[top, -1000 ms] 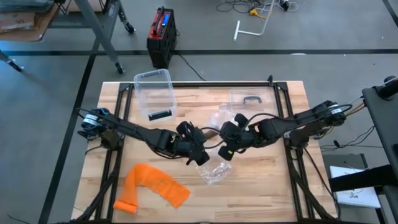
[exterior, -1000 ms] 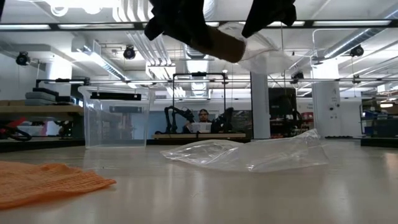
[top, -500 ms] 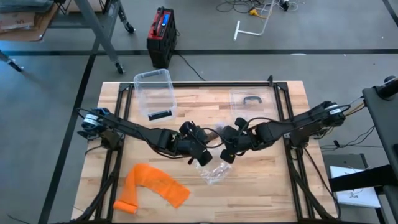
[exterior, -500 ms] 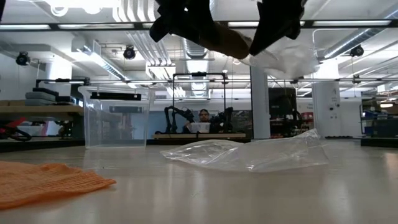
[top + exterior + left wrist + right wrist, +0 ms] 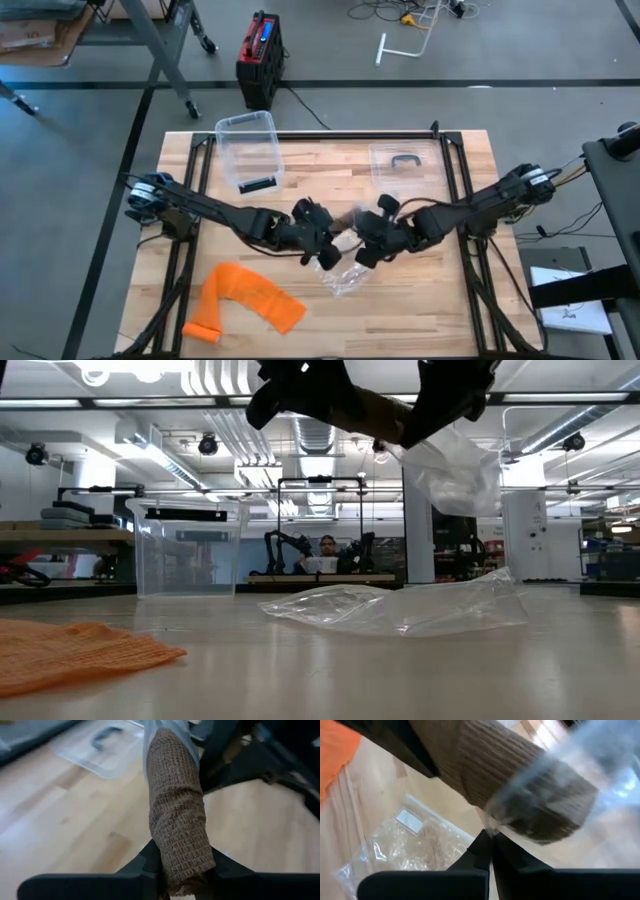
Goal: Roll bandage
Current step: Put the rolled brown bandage into the right transparent zip bag
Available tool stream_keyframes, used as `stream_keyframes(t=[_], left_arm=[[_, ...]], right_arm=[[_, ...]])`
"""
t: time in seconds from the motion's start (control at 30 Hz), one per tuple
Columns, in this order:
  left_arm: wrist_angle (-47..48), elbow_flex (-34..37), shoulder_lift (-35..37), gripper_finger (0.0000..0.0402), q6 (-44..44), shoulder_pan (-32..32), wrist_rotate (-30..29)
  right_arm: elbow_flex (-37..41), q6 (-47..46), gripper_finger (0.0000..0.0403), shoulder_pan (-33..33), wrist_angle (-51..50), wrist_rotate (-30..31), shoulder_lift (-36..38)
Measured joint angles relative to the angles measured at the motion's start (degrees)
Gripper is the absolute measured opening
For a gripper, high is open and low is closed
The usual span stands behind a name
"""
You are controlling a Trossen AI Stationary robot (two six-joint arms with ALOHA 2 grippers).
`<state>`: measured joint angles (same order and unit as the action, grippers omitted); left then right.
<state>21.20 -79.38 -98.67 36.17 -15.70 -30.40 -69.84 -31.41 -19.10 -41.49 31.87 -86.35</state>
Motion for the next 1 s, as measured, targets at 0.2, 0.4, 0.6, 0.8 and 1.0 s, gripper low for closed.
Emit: stream_keyframes(t=[0.2, 0.4, 0.6, 0.8, 1.0], left_arm=[[-16.1, 8.4, 3.3, 0.0053, -0.3, 1.0, 8.9], [-39.1, 16.6, 4.2, 0.0052, 2.1, 3.2, 19.6], [-46.6, 19.1, 3.5, 0.0052, 4.7, 4.3, 21.0], [-42.5, 19.1, 3.4, 0.0052, 3.7, 4.9, 15.1], [-33.6, 19.1, 3.4, 0.0052, 3.9, 6.1, 13.3]], right_arm=[[1.6, -2.0, 0.0000, -5.3, -0.8, 7.8, 1.0], [2.4, -2.3, 0.0000, -9.8, -0.7, 15.9, 1.4], [1.7, -2.3, 0.0000, -10.5, -0.1, 18.2, 1.5], [-0.8, -7.1, 0.0000, -7.9, 0.3, 7.4, 1.6], [-3.3, -8.3, 0.0000, -7.0, -1.4, 3.2, 1.7]])
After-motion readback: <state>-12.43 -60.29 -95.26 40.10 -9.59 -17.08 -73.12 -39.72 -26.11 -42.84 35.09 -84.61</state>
